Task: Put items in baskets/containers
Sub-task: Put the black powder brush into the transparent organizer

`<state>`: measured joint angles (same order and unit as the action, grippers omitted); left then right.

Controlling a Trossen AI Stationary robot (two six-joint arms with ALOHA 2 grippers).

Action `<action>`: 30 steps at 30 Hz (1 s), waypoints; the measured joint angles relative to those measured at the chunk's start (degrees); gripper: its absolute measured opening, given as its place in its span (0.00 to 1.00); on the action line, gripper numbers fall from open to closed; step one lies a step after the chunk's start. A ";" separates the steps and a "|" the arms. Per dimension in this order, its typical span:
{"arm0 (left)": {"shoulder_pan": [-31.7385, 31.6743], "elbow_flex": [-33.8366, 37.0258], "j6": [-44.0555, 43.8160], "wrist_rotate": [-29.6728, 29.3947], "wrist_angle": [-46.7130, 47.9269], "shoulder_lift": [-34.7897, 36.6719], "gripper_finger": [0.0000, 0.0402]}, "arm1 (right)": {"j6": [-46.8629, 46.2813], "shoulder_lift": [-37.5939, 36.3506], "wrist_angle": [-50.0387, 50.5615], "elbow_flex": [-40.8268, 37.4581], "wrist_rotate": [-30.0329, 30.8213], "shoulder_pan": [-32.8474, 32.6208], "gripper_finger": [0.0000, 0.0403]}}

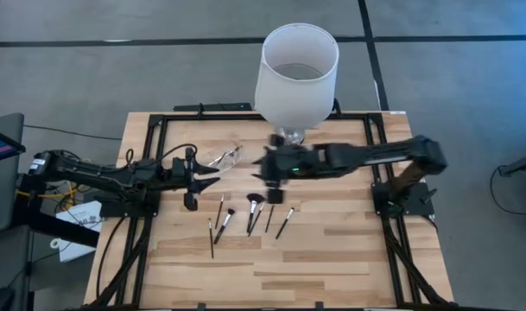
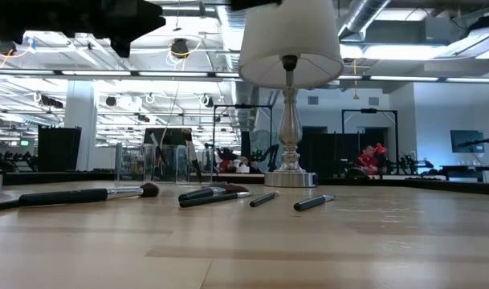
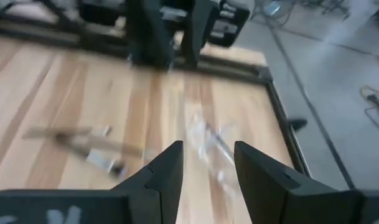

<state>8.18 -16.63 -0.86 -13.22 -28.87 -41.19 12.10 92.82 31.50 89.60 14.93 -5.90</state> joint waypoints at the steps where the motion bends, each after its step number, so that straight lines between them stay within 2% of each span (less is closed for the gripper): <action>1: 0.03 0.00 -2.12 0.31 -0.32 -0.79 0.28 | -0.09 -1.89 3.91 0.00 -0.83 -0.49 0.32; 4: 0.03 -0.01 -6.81 2.06 -3.30 -5.81 0.27 | 1.88 -6.64 10.43 -2.03 -6.39 -1.13 0.30; 7: 0.03 -0.01 -7.53 3.88 -12.09 -14.45 0.26 | 2.24 -10.61 8.57 -8.01 -10.80 -0.72 0.28; 11: -0.04 -0.31 -7.15 9.17 -26.66 -27.33 0.26 | 0.85 -14.48 -1.38 -21.18 -18.77 1.01 0.27; 14: -0.05 -1.84 -7.13 13.39 -27.30 -32.36 0.26 | 0.78 -14.96 -15.09 -33.13 -27.08 1.88 0.27; 17: -0.41 -2.22 -8.04 15.20 -27.02 -34.07 0.26 | -0.87 -13.29 -30.88 -43.23 -33.36 2.03 0.27; 21: -0.45 -2.22 -8.49 15.65 -26.53 -33.26 0.26 | -1.13 -8.17 -45.88 -51.08 -37.68 1.65 0.27; 24: -0.45 -2.22 -8.48 15.64 -26.94 -32.19 0.26 | -1.07 -3.74 -51.01 -53.28 -39.54 1.29 0.27; 30: -0.45 -2.22 -8.49 14.92 -27.15 -30.92 0.26 | 4.38 5.80 -53.77 -53.68 -39.40 0.76 0.27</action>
<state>7.73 -18.85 -9.35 1.70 -56.02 -72.12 16.48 98.63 -22.27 35.92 -24.47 -5.15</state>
